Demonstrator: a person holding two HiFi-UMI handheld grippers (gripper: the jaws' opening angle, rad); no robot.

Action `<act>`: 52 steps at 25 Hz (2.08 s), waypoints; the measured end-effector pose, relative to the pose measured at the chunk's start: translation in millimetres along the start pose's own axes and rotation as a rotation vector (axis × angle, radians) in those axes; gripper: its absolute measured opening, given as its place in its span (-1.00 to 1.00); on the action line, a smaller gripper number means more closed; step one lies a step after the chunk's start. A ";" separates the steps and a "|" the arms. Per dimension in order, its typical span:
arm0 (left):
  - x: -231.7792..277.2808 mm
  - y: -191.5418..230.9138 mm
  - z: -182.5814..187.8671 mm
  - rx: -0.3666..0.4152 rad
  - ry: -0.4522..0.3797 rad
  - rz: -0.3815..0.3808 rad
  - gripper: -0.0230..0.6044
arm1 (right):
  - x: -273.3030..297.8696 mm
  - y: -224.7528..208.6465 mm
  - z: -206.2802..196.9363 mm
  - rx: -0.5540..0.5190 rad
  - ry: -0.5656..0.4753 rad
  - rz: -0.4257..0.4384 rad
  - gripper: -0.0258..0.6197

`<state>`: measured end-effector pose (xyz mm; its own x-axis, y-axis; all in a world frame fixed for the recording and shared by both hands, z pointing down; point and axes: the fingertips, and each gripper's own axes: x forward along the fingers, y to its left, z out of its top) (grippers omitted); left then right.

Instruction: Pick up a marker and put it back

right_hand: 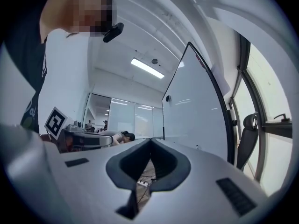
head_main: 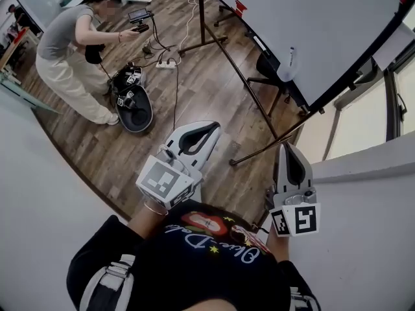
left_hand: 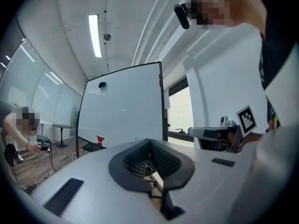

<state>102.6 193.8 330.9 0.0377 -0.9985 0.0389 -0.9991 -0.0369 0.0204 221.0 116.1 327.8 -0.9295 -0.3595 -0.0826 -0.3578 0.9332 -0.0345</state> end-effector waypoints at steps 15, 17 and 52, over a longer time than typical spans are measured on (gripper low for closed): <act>33.2 100.6 -12.7 -0.033 0.005 -0.017 -0.92 | 95.8 -2.5 -17.9 -0.008 0.033 -0.049 -0.92; 40.4 112.3 -11.2 -0.029 0.004 -0.031 -0.92 | 107.6 -5.6 -18.0 -0.011 0.036 -0.066 -0.92; 145.5 260.0 -12.2 -0.055 0.018 -0.281 -0.92 | 232.0 -81.0 -29.1 -0.076 0.081 -0.449 -0.92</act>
<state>-151.4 39.4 354.0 0.3135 -0.9487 0.0416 -0.9471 -0.3091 0.0868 31.7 -42.8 340.4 -0.6841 -0.7294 0.0022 -0.7291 0.6840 0.0240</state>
